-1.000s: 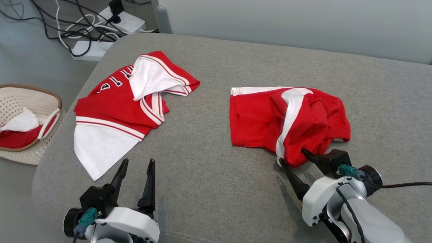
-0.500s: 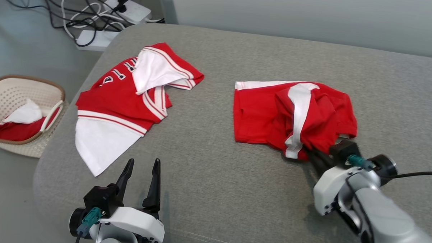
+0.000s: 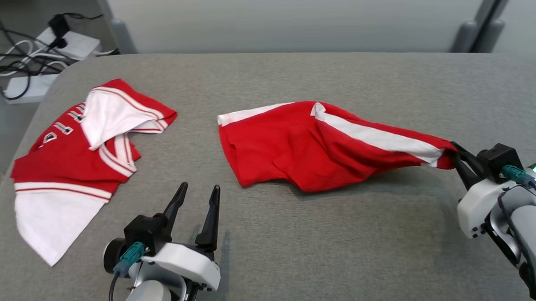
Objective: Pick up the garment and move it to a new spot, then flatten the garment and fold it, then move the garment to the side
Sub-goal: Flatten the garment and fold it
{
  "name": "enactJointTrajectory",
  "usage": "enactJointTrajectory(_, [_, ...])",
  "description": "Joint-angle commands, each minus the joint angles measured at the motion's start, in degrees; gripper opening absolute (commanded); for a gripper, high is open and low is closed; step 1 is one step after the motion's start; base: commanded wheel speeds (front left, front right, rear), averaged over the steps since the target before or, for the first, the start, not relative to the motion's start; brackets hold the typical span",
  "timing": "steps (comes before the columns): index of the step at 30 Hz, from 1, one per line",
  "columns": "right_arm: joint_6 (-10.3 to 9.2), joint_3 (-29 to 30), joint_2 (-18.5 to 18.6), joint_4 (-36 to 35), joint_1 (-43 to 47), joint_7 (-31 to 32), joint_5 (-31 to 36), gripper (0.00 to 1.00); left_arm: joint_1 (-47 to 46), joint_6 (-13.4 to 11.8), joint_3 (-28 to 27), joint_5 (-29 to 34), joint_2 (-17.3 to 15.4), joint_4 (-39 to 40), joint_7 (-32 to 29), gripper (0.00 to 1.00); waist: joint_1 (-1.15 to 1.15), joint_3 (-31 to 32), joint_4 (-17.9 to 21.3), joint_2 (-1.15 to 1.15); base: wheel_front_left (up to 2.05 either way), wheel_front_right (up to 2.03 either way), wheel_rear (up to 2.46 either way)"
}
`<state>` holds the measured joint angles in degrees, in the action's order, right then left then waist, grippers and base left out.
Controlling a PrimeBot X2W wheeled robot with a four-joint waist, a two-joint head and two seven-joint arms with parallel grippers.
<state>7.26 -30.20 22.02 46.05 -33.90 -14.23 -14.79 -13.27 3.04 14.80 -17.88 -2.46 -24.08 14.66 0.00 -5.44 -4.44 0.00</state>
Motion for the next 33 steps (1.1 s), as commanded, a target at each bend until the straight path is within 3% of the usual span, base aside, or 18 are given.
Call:
enactJointTrajectory(1, [0.23,-0.7,1.0,-0.2,-1.1,-0.8,-0.7,0.0,-3.1,0.3,-1.5,-0.2,-0.4,1.2,0.3,1.0,0.0,-0.3,1.5,0.0,0.0,0.0,0.0])
enactJointTrajectory(3, [0.23,-1.2,1.4,1.4,-1.0,-0.8,-1.4,0.0,-3.9,0.5,-0.8,0.0,-0.4,0.8,0.3,1.0,0.0,-0.7,2.0,0.0,0.0,0.0,0.0])
enactJointTrajectory(4, [0.23,-0.9,1.5,2.5,-1.0,-0.8,-2.1,0.12,-4.3,0.7,-0.4,0.0,-0.4,0.4,0.3,1.0,0.0,-0.9,2.1,0.0,0.0,0.0,0.0])
enactJointTrajectory(5, [0.23,-0.3,1.3,3.8,-1.0,-0.8,-2.9,0.69,-4.8,0.9,0.0,0.2,-0.4,0.0,0.3,1.0,0.0,-1.1,2.2,0.0,0.0,0.0,0.0])
enactJointTrajectory(6, [0.23,0.1,0.9,4.8,-1.1,-0.8,-3.7,1.0,-5.4,1.1,0.4,0.4,-0.4,-0.7,0.3,1.0,0.0,-1.3,2.5,0.0,0.0,0.0,0.0])
enactJointTrajectory(18, [0.23,6.9,-5.4,-0.7,-0.8,-0.8,-2.9,1.0,-24.2,3.7,6.1,3.2,-0.4,-15.4,0.3,1.0,0.0,-4.8,9.4,0.0,0.0,0.0,0.0])
enactJointTrajectory(26, [0.23,6.2,-9.5,-3.2,0.7,-0.8,-1.8,1.0,-34.9,4.3,11.0,-4.7,-0.4,-26.8,-2.4,1.0,0.0,-8.6,16.8,0.0,0.0,0.0,0.0])
enactJointTrajectory(33, [0.23,5.3,-11.5,-5.7,0.4,-0.8,-1.7,1.0,-40.4,3.5,11.5,-8.6,-0.4,-34.0,-3.9,1.0,0.0,-11.6,21.4,0.0,0.0,0.0,0.0])
